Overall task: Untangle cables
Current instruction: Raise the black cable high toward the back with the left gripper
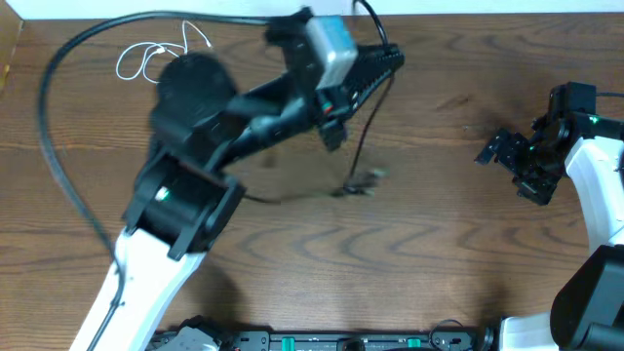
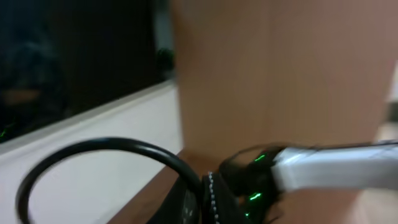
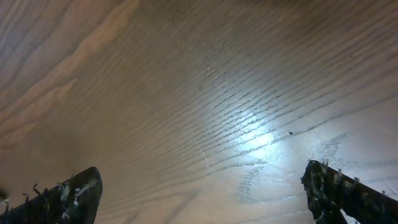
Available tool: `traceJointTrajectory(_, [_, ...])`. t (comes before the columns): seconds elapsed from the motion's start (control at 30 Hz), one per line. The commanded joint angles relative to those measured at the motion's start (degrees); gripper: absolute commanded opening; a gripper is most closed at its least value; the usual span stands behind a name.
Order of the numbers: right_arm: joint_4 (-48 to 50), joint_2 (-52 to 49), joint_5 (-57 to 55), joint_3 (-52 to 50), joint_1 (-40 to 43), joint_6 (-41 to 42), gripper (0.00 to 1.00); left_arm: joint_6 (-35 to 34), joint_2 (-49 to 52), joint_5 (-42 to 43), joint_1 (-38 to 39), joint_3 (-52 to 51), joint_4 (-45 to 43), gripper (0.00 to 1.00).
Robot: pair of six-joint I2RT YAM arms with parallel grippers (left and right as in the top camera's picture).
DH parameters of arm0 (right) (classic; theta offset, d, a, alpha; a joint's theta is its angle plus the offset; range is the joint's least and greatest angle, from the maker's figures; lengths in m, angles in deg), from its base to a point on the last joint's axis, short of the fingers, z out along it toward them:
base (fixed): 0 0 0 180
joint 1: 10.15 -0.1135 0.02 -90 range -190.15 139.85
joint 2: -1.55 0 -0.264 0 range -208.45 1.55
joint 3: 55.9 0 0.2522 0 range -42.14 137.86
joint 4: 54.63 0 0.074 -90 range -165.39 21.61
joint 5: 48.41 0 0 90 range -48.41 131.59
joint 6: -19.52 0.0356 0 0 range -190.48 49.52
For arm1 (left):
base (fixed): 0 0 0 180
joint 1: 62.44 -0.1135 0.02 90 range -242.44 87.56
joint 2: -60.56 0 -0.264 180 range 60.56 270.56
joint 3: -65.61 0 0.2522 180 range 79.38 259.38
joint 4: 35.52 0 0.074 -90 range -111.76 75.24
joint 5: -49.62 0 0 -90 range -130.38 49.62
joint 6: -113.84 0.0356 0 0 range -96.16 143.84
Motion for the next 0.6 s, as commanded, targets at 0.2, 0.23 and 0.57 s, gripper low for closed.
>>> traceJointTrajectory(0.2, [-0.04,0.11,-0.24,0.04,0.02,-0.79,0.99,-14.01,-1.79,-12.07,-0.04,1.16,7.5,0.07])
traceJointTrajectory(0.23, [-0.04,0.11,-0.24,0.04,0.02,-0.79,0.99,-14.01,-1.64,-12.63,-0.04,1.16,7.93,0.08])
traceJointTrajectory(0.57, [2.54,0.11,6.4,0.04,0.02,10.32,0.99,-14.01,-0.76,-13.18,-0.04,1.16,12.39,0.07])
